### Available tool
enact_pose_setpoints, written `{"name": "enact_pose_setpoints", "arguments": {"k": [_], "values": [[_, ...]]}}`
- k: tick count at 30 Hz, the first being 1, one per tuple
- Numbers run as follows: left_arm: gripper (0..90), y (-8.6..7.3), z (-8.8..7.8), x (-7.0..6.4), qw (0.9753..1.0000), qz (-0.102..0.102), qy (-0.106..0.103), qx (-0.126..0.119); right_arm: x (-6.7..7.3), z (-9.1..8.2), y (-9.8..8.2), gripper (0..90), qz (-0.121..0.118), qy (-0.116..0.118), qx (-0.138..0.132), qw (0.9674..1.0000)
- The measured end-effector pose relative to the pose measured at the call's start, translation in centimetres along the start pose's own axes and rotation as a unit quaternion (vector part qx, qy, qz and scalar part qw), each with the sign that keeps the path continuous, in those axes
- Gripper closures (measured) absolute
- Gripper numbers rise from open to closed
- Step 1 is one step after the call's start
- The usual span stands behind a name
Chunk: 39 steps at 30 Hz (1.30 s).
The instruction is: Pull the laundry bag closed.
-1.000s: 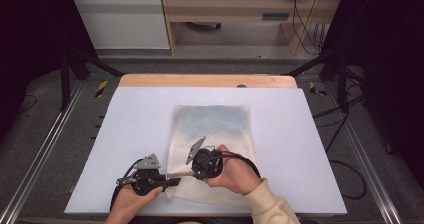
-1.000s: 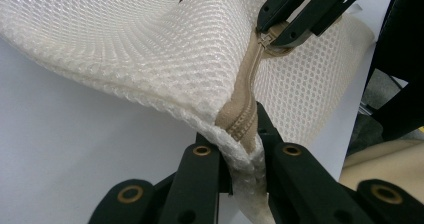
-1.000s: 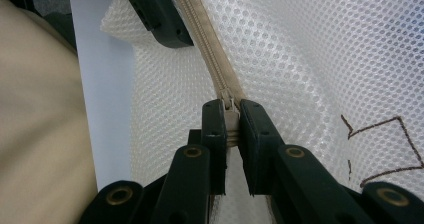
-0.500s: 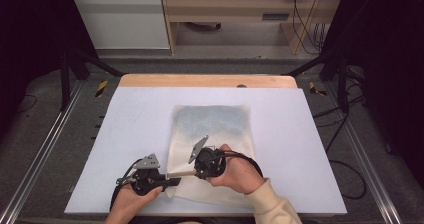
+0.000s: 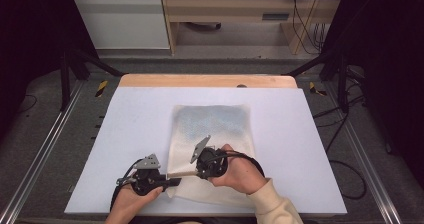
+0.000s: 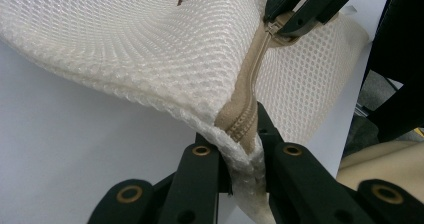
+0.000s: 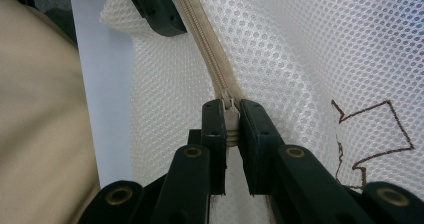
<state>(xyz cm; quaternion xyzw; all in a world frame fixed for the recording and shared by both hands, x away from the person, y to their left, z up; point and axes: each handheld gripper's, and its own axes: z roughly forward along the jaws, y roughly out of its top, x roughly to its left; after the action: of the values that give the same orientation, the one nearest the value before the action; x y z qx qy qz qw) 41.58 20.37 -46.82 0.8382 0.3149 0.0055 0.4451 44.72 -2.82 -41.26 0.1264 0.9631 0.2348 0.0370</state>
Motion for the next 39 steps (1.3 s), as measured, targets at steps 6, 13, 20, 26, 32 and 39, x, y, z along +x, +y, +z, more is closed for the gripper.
{"name": "enact_pose_setpoints", "arguments": {"k": [6, 13, 20, 26, 32, 39], "values": [[84.3, 0.0, 0.0, 0.0, 1.0000, 0.001, 0.002, 0.001, 0.0, -0.1, -0.2, 81.9, 0.001, -0.002, 0.002, 1.0000], [84.3, 0.0, 0.0, 0.0, 1.0000, 0.001, 0.001, 0.000, -0.1, -0.3, -0.5, 81.9, 0.004, -0.004, 0.001, 1.0000], [84.0, 0.0, 0.1, -0.1, 1.0000, 0.000, 0.000, 0.000, -0.2, -0.5, -0.7, 81.8, 0.007, -0.007, 0.001, 1.0000], [84.0, 0.1, 0.1, -0.2, 1.0000, 0.001, -0.001, 0.001, -0.2, -0.6, -0.8, 81.8, 0.011, -0.007, -0.001, 0.9999], [84.0, 0.0, 0.2, -0.2, 1.0000, 0.001, -0.003, 0.002, -0.2, -0.7, -1.1, 81.8, 0.012, -0.009, 0.002, 0.9999], [84.0, 0.0, 0.2, -0.2, 1.0000, 0.001, -0.004, 0.001, -0.3, -0.9, -1.4, 81.8, 0.015, -0.010, 0.001, 0.9998]]}}
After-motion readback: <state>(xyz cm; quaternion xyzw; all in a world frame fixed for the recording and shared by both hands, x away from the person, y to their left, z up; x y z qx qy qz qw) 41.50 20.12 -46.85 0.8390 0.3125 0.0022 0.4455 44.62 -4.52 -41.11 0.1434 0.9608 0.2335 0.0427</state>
